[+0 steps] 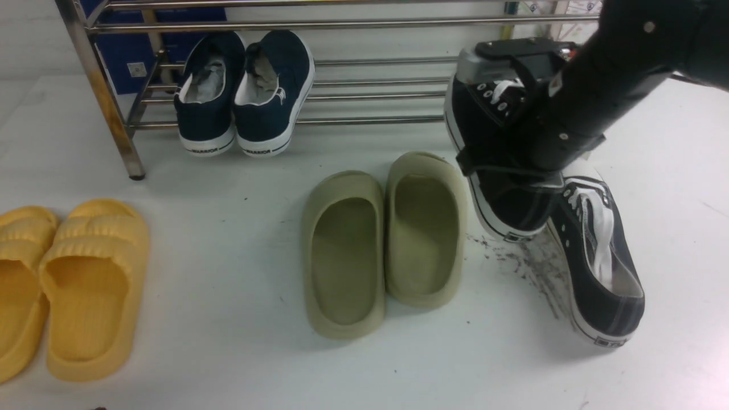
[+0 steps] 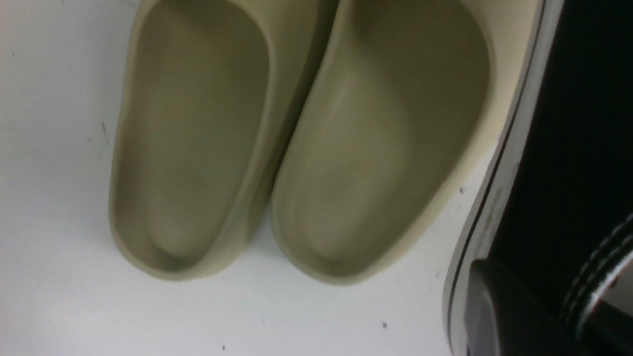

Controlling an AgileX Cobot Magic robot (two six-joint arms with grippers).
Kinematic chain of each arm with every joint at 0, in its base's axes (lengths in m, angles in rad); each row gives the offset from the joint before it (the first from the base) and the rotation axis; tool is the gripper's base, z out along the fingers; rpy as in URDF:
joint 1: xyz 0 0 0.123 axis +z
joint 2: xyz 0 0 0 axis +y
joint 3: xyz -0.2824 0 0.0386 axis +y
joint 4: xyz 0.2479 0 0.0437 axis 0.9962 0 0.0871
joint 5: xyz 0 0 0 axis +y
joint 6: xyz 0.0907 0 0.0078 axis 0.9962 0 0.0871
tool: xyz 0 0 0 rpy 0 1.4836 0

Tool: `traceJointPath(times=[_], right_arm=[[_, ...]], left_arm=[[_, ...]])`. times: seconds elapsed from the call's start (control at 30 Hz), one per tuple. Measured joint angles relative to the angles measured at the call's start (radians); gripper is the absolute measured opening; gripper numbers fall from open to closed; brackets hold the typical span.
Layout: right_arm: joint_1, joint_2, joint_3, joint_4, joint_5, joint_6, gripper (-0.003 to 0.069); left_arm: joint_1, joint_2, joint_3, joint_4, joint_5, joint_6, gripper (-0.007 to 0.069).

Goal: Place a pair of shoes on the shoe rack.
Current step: Use the right arm to put a shoe into the shoe rack

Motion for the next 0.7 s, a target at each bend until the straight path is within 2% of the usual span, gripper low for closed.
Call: traceJointPath(times=[0.23, 0.5, 0.7], right_arm=[[-0.022, 0.189, -0.232, -0.047, 0.007, 0.0, 0.0018], [-0.082, 0.366, -0.501, -0.023, 0.033, -0.015, 0.0018], [-0.087, 0.448, -0.595, -0.008, 0.032, -0.048, 0.0018]], left_arm=[[0.0, 0.0, 0.0, 0.0, 0.0, 0.0, 0.0078], [0.0, 0.0, 0.0, 0.0, 0.0, 0.0, 0.0081], [0.0, 0.0, 0.0, 0.0, 0.0, 0.0, 0.0081]])
